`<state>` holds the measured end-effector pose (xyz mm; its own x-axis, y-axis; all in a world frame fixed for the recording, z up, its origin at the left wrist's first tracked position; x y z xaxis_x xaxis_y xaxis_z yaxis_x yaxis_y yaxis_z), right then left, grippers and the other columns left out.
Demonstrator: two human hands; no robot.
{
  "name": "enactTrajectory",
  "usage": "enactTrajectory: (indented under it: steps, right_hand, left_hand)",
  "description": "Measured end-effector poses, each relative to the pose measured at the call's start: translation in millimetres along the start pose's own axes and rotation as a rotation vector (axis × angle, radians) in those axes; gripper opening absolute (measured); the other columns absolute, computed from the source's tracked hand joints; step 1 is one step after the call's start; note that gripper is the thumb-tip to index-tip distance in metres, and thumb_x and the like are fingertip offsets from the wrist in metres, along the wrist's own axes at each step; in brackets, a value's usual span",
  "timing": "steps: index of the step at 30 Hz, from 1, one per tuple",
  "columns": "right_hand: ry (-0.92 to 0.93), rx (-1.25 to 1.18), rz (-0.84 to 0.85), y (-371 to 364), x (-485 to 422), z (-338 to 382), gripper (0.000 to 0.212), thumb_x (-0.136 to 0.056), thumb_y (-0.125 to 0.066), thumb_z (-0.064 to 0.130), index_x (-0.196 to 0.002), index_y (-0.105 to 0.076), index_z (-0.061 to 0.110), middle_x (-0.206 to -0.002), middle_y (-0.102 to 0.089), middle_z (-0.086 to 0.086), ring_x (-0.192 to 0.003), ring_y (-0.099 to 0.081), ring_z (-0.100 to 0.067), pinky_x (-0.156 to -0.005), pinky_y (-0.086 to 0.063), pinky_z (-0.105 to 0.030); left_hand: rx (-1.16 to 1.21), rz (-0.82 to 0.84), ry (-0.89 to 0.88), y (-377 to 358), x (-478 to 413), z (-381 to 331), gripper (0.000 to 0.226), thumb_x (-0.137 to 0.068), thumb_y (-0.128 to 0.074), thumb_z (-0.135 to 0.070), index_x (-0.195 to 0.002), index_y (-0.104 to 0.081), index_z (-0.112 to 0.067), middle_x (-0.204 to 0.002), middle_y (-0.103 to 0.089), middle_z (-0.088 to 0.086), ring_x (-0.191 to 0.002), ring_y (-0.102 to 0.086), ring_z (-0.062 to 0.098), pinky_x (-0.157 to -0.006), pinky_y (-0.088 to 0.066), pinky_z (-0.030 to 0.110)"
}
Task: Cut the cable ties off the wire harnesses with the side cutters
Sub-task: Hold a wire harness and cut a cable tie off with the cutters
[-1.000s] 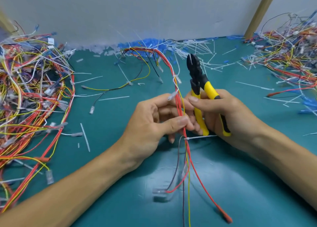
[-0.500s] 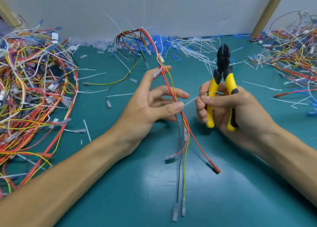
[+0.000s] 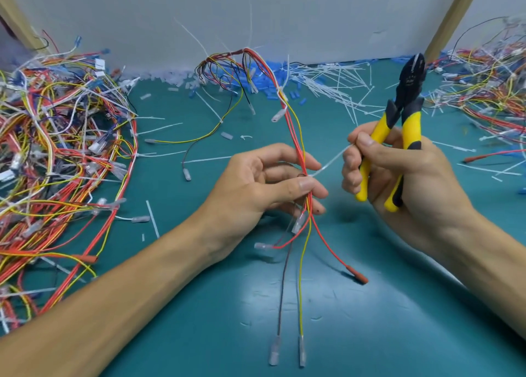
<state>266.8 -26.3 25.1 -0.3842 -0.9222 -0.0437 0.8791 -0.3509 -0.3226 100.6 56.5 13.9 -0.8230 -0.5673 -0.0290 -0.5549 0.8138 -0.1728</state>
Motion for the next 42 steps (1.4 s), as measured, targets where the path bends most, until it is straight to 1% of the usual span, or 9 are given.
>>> enactTrajectory:
  steps: [4,7,11,15,19,25,31,36,42]
  right_hand:
    - [-0.032,-0.011,-0.052,6.4,-5.3,0.9,0.006,-0.099,-0.057,0.013,-0.096,-0.061,0.009,-0.077,-0.064,-0.009,-0.058,-0.054,-0.021,-0.053,-0.046,-0.027]
    - [-0.059,0.049,-0.071,9.6,-7.3,-0.9,0.025,-0.094,-0.061,0.025,-0.109,-0.063,0.005,-0.097,-0.077,-0.011,-0.060,-0.055,-0.021,-0.051,-0.043,-0.026]
    - [-0.150,0.091,0.059,-0.2,-1.8,-8.7,0.039,-0.094,-0.065,0.040,-0.116,-0.071,0.008,-0.118,-0.078,-0.013,-0.053,-0.058,-0.012,-0.046,-0.041,-0.020]
    - [-0.169,0.162,0.122,-7.8,2.1,-15.0,0.028,-0.085,-0.080,0.031,-0.105,-0.081,0.011,-0.105,-0.074,-0.022,-0.056,-0.053,-0.015,-0.062,-0.039,-0.034]
    - [-0.166,0.122,0.153,-8.4,4.2,-11.1,0.027,-0.078,-0.074,0.015,-0.104,-0.079,0.011,-0.078,-0.063,-0.010,-0.056,-0.046,-0.016,-0.049,-0.034,-0.028]
    - [-0.215,0.268,0.487,-18.5,17.7,0.4,0.029,-0.071,-0.074,0.006,-0.100,-0.073,0.006,-0.074,-0.062,-0.018,-0.064,-0.062,-0.027,-0.053,-0.041,-0.029]
    - [-0.335,0.459,0.852,-35.1,35.2,-3.9,0.019,-0.089,-0.078,0.006,-0.106,-0.070,0.002,-0.081,-0.065,-0.007,-0.070,-0.062,-0.022,-0.062,-0.049,-0.029]
    - [-0.251,0.469,0.714,-29.5,27.2,-6.4,0.028,-0.088,-0.078,0.027,-0.109,-0.074,0.008,-0.078,-0.067,-0.012,-0.066,-0.056,-0.030,-0.056,-0.045,-0.031]
    - [-0.096,0.208,0.300,-14.3,8.5,-0.7,0.029,-0.077,-0.076,0.025,-0.100,-0.071,0.007,-0.072,-0.055,-0.017,-0.053,-0.045,-0.025,-0.052,-0.030,-0.035]
  left_hand:
    - [-0.024,0.064,-0.044,-12.0,4.3,-2.6,0.054,-0.091,-0.067,0.002,-0.140,-0.047,-0.010,-0.097,-0.074,0.019,-0.067,-0.073,0.032,-0.065,-0.058,0.038]
    - [-0.122,0.047,-0.103,-28.7,14.2,0.4,0.069,-0.094,-0.060,0.004,-0.151,-0.034,-0.024,-0.111,-0.066,0.014,-0.064,-0.068,0.033,-0.061,-0.056,0.035]
    - [-0.350,0.322,-0.060,-47.5,28.7,8.3,0.058,-0.097,-0.058,0.006,-0.148,-0.047,-0.021,-0.105,-0.070,0.008,-0.060,-0.067,0.028,-0.061,-0.056,0.037]
    - [-0.311,0.435,-0.040,-47.7,34.2,3.5,0.033,-0.105,-0.055,-0.028,-0.122,-0.069,-0.002,-0.089,-0.074,0.022,-0.062,-0.064,0.021,-0.061,-0.051,0.034]
    - [-0.169,0.044,-0.023,-15.3,17.4,3.7,0.071,-0.094,-0.047,-0.062,-0.086,-0.073,0.003,-0.070,-0.069,0.027,-0.043,-0.055,0.026,-0.042,-0.034,0.033]
    - [0.194,-0.444,0.027,43.9,-7.0,-2.5,0.044,-0.090,-0.065,-0.042,-0.108,-0.060,-0.003,-0.086,-0.067,0.019,-0.062,-0.061,0.025,-0.049,-0.044,0.031]
    - [0.058,-0.639,0.084,66.8,-7.3,0.5,0.038,-0.075,-0.081,-0.034,-0.097,-0.057,-0.015,-0.071,-0.052,-0.001,-0.051,-0.038,0.013,-0.041,-0.030,0.024]
    - [-0.062,-0.516,0.072,56.8,-6.3,-2.2,0.007,-0.079,-0.082,-0.011,-0.079,-0.078,-0.017,-0.072,-0.059,0.001,-0.060,-0.043,0.012,-0.044,-0.034,0.023]
    - [-0.629,-0.715,-0.255,50.4,2.6,-22.8,0.041,-0.083,-0.083,-0.012,-0.093,-0.071,-0.050,-0.108,-0.047,0.000,-0.088,-0.050,0.000,-0.089,-0.040,0.015]
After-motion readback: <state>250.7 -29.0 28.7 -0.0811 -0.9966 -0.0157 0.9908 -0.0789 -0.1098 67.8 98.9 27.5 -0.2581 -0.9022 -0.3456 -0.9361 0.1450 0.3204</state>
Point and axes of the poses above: each hand's wrist, its own x-axis away from the middle knuckle, its own y-axis out of the back of the hand, z = x × y, the point moved 5 cm from there along -x, towards the middle knuckle
